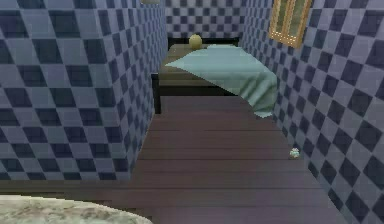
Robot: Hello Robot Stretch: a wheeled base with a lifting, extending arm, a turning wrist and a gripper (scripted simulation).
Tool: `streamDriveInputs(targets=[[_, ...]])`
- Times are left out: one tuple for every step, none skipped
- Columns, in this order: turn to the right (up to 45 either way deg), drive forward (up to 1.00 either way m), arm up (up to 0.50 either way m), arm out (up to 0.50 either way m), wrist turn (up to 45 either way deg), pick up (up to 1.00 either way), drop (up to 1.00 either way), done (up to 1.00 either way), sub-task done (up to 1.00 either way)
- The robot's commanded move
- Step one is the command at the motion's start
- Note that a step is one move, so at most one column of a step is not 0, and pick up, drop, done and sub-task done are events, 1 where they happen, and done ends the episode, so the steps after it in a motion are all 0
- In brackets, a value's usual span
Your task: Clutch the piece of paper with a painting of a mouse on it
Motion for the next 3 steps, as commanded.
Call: streamDriveInputs(targets=[[0.0,0.0,0.5,0.0,0.0,0.0,0.0,0.0,0.0],[0.0,0.0,0.26,0.0,0.0,0.0,0.0,0.0,0.0],[0.0,0.0,0.0,0.08,0.0,0.0,0.0,0.0,0.0]])
